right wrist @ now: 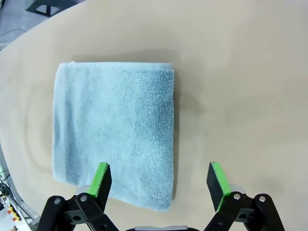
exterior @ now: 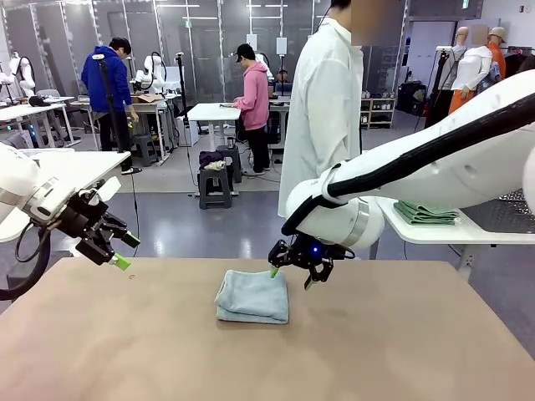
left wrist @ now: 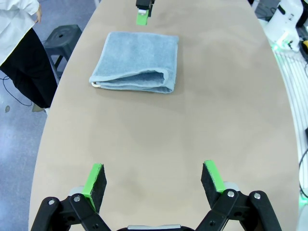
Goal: Fold the towels and place them in the basket.
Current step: Place the folded Towel with hook on the right side of the table.
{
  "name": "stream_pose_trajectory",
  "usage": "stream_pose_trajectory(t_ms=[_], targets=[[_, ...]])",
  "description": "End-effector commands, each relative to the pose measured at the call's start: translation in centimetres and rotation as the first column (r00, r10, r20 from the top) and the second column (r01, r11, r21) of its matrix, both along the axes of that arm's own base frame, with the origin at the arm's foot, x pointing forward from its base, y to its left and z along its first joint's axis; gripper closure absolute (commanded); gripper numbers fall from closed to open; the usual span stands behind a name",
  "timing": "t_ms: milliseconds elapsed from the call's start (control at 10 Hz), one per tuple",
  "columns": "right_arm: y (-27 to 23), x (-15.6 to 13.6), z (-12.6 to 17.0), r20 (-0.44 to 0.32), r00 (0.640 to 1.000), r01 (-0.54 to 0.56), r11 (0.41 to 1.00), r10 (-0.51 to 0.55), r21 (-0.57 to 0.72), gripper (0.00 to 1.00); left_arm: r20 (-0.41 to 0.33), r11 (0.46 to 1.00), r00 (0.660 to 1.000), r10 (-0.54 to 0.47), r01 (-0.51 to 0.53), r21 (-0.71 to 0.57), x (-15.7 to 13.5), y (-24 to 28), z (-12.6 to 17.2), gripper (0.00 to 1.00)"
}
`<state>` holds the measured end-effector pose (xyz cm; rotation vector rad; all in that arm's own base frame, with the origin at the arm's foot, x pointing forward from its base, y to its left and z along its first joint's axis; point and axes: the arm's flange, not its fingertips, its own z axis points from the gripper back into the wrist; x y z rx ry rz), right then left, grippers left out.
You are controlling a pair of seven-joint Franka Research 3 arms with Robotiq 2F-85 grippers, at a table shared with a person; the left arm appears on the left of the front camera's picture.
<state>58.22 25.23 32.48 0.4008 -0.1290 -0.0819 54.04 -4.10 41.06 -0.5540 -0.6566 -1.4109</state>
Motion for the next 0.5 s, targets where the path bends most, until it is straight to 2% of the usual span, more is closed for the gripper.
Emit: stream_pose_trajectory(t_ms=[0, 400], targets=[[0.8, 1.2, -0.3, 0.002, 0.999, 0.044, 0.999, -0.044, -0.017, 0.0, -0.004, 1.0, 1.0, 0.009, -0.009, 0.008, 0.0, 0.0, 0.2, 0.0], [2.3, 1.5, -2.0, -0.023, 1.0, 0.014, 1.0, -0.015, -0.018, 0.0, -0.004, 1.0, 1.0, 0.009, -0.009, 0.008, 0.0, 0.0, 0.2, 0.0]])
